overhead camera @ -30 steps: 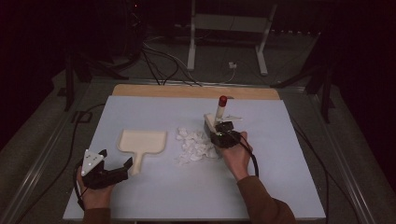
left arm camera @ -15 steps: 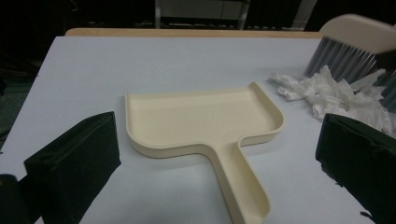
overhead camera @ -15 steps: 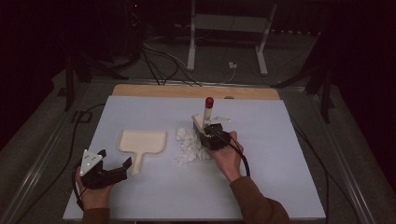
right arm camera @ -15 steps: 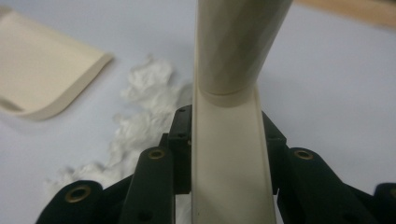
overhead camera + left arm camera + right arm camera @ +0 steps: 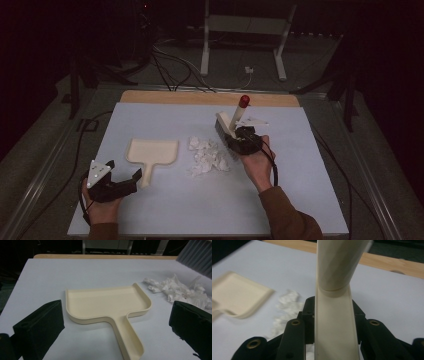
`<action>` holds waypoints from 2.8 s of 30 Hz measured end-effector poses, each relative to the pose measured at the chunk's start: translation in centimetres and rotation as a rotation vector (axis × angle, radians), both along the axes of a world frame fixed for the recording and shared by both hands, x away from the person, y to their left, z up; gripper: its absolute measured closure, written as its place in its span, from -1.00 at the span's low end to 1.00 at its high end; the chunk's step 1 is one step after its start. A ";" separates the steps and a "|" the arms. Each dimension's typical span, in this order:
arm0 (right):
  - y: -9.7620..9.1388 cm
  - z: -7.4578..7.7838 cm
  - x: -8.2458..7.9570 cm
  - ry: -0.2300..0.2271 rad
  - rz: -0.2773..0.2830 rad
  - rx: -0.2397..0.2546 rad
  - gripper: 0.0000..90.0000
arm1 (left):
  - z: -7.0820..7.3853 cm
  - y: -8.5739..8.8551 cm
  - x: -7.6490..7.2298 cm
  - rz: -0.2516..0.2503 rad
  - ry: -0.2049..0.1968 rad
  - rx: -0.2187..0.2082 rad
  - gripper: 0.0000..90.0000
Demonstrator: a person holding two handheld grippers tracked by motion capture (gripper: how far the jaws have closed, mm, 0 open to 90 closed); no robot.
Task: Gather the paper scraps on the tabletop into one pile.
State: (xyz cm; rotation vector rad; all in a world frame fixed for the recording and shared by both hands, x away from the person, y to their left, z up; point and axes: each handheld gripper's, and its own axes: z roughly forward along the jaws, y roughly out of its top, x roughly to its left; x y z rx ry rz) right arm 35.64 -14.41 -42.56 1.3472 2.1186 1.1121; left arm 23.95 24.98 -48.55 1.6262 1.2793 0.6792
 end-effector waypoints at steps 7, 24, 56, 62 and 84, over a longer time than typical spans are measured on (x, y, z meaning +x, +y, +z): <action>0.5 1.2 -1.5 -0.020 0.199 0.073 0.50 | 0.0 0.0 0.0 -0.001 0.001 -0.001 -0.99; 2.9 -1.7 -4.3 0.038 0.707 -0.026 0.50 | -0.1 -0.1 0.0 -0.004 0.005 -0.001 -0.99; 2.3 -4.4 -1.0 0.108 0.451 -0.095 0.50 | 0.0 0.1 0.0 -0.003 0.001 -0.006 -0.99; 2.3 -3.0 -2.0 0.108 0.456 -0.022 0.49 | 0.0 0.1 0.0 -0.002 0.002 -0.008 -0.99; 6.4 -1.0 -1.6 0.060 0.110 0.113 0.49 | -0.1 0.1 0.1 -0.009 0.008 -0.006 -0.99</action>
